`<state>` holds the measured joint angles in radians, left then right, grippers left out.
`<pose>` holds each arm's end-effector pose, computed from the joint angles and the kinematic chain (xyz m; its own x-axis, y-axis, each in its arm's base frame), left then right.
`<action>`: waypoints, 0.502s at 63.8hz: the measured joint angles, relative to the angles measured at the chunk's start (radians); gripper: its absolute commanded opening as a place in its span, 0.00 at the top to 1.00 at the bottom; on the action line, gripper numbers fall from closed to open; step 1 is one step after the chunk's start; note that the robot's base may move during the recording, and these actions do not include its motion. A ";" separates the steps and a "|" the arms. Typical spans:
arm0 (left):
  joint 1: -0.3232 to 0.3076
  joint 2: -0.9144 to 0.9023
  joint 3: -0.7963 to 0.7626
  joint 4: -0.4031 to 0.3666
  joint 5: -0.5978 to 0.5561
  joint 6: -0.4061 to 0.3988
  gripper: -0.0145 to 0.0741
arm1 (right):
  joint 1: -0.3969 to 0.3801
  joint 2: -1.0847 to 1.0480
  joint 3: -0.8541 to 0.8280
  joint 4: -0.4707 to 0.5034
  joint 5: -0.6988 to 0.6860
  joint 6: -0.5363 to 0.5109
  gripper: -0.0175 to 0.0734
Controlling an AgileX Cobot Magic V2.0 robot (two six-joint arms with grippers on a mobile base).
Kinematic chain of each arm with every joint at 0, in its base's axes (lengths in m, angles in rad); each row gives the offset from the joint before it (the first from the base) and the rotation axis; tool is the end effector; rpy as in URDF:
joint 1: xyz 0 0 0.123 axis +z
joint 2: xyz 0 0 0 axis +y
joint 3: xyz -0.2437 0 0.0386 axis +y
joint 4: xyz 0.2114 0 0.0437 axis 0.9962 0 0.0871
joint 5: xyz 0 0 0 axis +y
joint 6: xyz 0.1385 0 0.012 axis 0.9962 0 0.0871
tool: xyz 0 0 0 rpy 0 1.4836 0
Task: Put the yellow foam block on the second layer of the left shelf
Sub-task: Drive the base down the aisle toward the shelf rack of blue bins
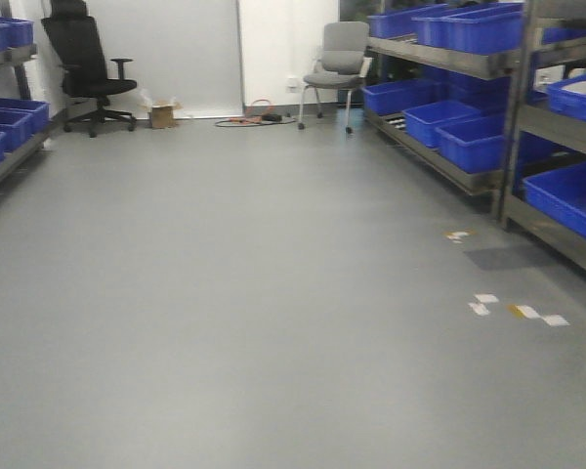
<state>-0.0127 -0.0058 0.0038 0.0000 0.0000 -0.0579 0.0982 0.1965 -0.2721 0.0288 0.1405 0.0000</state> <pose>0.1059 -0.0013 0.2166 0.0882 -0.0590 -0.9944 0.0178 0.9982 -0.0576 0.1144 0.0118 0.2710 0.0193 0.0306 -0.9993 -0.1026 0.9943 0.0284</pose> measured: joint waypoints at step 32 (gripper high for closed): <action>0.000 0.000 0.000 0.000 0.000 0.000 0.70 | 0.000 0.000 0.000 0.000 0.000 0.000 0.24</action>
<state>-0.0127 -0.0058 0.0038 0.0000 0.0000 -0.0579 0.0982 0.1965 -0.2721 0.0288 0.1405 0.0000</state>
